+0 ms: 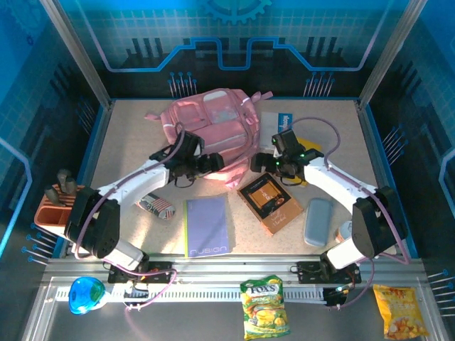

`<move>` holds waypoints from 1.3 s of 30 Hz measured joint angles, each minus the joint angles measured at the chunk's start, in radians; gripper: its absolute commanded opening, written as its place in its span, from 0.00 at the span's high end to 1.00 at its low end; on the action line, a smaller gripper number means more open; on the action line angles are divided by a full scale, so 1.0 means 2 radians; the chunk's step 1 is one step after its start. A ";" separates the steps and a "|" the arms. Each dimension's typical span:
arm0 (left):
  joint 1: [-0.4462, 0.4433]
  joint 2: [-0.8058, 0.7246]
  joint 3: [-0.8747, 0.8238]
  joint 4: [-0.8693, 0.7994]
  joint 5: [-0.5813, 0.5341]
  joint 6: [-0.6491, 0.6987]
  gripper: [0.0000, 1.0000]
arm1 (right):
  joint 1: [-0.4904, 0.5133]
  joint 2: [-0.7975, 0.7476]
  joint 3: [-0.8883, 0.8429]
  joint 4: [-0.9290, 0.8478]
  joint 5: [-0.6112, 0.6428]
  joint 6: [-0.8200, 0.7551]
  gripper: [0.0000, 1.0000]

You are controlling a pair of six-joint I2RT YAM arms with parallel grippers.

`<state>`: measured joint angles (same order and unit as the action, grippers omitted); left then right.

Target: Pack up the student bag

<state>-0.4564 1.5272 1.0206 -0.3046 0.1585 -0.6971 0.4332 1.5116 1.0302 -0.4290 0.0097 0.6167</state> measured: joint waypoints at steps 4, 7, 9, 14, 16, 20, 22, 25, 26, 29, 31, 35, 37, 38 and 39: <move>-0.052 0.016 -0.011 0.036 -0.005 -0.066 0.18 | -0.024 0.007 -0.018 -0.002 -0.033 -0.019 0.18; -0.092 0.042 -0.014 0.067 -0.006 -0.113 0.24 | -0.043 0.024 -0.018 0.003 -0.062 -0.024 0.26; -0.113 0.062 -0.014 0.083 -0.006 -0.140 0.29 | -0.052 0.041 -0.018 0.004 -0.076 -0.029 0.28; -0.136 0.096 -0.015 0.090 -0.010 -0.189 0.32 | -0.064 0.072 -0.030 0.012 -0.090 -0.031 0.28; -0.137 0.097 -0.016 0.091 -0.013 -0.203 0.33 | -0.070 0.072 -0.039 0.019 -0.092 -0.031 0.28; -0.140 0.108 -0.015 0.101 -0.015 -0.226 0.36 | -0.078 0.072 -0.059 0.025 -0.094 -0.030 0.28; -0.142 0.120 -0.015 0.103 -0.015 -0.233 0.39 | -0.080 0.072 -0.070 0.028 -0.096 -0.028 0.29; -0.144 0.132 -0.015 0.103 -0.015 -0.242 0.42 | -0.084 0.066 -0.080 0.042 -0.099 -0.021 0.34; -0.144 0.136 -0.015 0.103 -0.015 -0.244 0.42 | -0.084 0.063 -0.085 0.046 -0.099 -0.019 0.36; -0.144 0.140 -0.015 0.103 -0.015 -0.250 0.43 | -0.086 0.057 -0.094 0.050 -0.099 -0.013 0.42; -0.144 0.140 -0.014 0.103 -0.015 -0.251 0.46 | -0.086 0.052 -0.099 0.050 -0.099 -0.008 0.47; -0.143 0.146 -0.012 0.105 -0.010 -0.252 0.51 | -0.086 0.043 -0.110 0.045 -0.105 0.004 0.51; -0.143 0.147 -0.011 0.109 -0.005 -0.251 0.51 | -0.086 0.040 -0.116 0.045 -0.109 0.010 0.53; -0.144 0.150 -0.010 0.115 -0.002 -0.251 0.51 | -0.086 0.039 -0.118 0.046 -0.110 0.012 0.54; -0.144 0.152 -0.009 0.120 0.002 -0.251 0.51 | -0.086 0.038 -0.120 0.048 -0.111 0.015 0.55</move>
<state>-0.7437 1.8317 1.0019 -0.0643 0.1623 -1.1984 0.2604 1.5871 0.7902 -0.3336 -0.2119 0.6460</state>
